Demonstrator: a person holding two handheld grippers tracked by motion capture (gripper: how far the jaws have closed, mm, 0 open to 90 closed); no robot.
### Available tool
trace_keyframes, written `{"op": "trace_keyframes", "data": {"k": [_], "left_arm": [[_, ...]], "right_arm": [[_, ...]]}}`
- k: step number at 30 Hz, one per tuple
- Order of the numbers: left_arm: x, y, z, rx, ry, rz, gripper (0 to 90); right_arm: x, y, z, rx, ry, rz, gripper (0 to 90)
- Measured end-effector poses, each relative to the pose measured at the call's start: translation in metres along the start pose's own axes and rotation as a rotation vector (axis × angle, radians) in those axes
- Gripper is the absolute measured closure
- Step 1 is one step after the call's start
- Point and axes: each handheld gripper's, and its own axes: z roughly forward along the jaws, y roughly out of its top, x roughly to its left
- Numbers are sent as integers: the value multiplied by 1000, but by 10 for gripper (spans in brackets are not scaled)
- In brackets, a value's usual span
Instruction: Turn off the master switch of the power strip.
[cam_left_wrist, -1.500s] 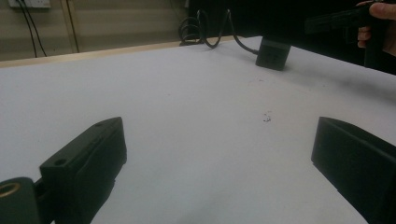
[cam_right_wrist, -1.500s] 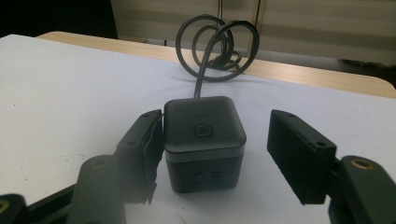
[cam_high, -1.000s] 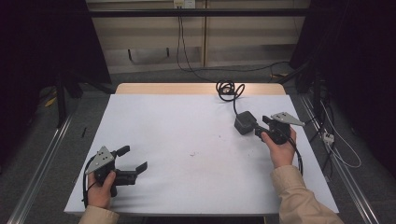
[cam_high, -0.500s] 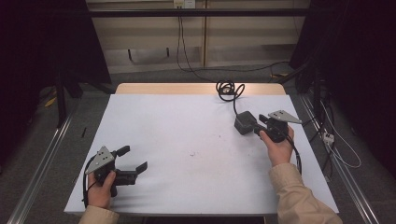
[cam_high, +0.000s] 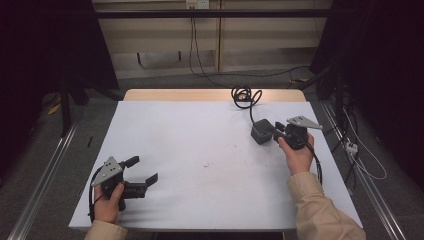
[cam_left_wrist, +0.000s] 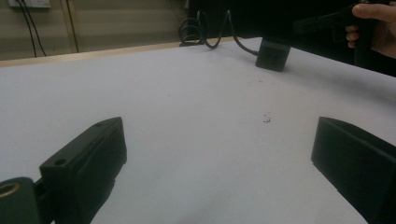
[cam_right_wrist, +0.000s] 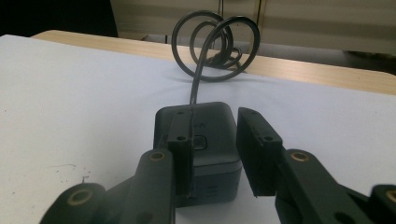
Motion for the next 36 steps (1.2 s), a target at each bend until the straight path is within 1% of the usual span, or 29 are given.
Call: {"op": "trace_keyframes", "data": {"k": [1,2,3,4,7,14,24,27,30,36], "left_arm": [[0,0,0,2,0,1,29],[0,0,0,1,0,1,29],[0,0,0,1,0,0,29],[0,0,0,1,0,1,29],[0,0,0,0,0,-2,29],[1,0,0,-1,1,-3,29],[0,0,0,-2,0,-7,29],[1,0,0,-2,0,-2,29],[1,0,0,-4,2,-4,29],[1,0,0,-4,-1,-3,29]], "right_arm": [[0,0,0,0,0,0,704],[-1,0,1,2,7,5,730],[-1,0,1,2,7,5,730],[-1,0,2,4,15,15,752],[0,0,3,7,21,20,767],[1,3,5,9,20,-4,765],[2,5,9,17,27,-9,779],[2,8,10,20,25,-20,782],[1,8,11,14,26,-7,790],[-1,7,14,16,29,0,800]]}}
